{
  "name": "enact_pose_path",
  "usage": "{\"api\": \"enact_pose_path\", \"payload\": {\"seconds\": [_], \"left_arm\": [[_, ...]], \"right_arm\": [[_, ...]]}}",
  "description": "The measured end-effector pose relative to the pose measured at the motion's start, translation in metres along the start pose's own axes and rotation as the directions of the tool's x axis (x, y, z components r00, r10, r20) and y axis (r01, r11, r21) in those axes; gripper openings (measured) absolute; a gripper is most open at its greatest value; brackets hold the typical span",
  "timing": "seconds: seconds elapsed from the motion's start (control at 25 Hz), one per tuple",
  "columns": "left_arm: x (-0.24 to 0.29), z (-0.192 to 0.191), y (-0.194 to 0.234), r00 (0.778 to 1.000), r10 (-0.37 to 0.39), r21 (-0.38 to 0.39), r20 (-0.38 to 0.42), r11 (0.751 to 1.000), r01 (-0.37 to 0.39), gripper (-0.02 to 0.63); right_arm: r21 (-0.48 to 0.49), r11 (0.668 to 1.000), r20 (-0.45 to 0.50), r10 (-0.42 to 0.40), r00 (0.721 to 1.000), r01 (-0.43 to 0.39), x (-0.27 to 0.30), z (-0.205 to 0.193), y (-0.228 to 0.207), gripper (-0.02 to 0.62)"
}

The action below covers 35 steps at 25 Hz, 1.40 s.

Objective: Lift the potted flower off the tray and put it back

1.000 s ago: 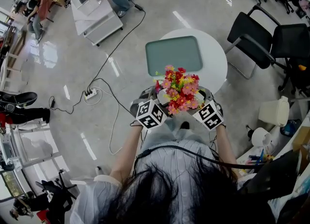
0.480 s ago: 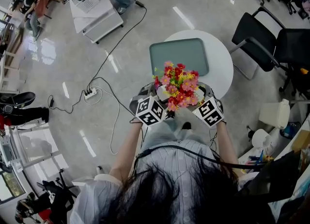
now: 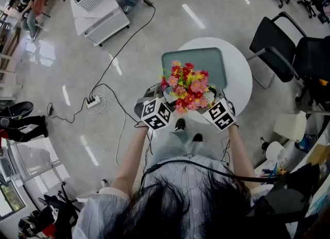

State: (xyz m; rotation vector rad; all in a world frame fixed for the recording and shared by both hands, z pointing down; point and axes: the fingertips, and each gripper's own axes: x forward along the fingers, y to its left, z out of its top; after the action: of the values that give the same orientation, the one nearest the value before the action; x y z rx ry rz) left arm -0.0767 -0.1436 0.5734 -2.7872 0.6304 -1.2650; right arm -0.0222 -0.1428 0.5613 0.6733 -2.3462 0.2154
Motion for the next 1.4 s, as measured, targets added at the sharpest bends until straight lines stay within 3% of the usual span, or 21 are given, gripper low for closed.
{"api": "enact_pose_path", "payload": {"seconds": [0.52,0.88,1.04,1.4], "left_arm": [[0.039,-0.017,0.062,1.000,-0.021,-0.033,0.000,0.999,0.020,0.301],[0.087,-0.041,0.094,0.999,-0.032,-0.038,-0.040,0.999,0.031,0.301],[0.108,-0.053,0.101,0.997,-0.038,-0.069,-0.064,0.997,0.034,0.301],[0.137,-0.066,0.097,0.991,-0.060,-0.055,-0.118,0.997,0.053,0.301]], "right_arm": [[0.037,0.999,-0.031,0.037,0.999,-0.036,0.059,0.005,-0.049,0.390],[0.049,0.998,-0.081,0.040,0.996,-0.036,0.106,-0.016,-0.084,0.390],[0.041,0.999,-0.111,0.037,0.993,-0.033,0.123,-0.027,-0.094,0.390],[0.084,0.996,-0.137,0.029,0.990,-0.018,0.140,-0.057,-0.104,0.390]]}}
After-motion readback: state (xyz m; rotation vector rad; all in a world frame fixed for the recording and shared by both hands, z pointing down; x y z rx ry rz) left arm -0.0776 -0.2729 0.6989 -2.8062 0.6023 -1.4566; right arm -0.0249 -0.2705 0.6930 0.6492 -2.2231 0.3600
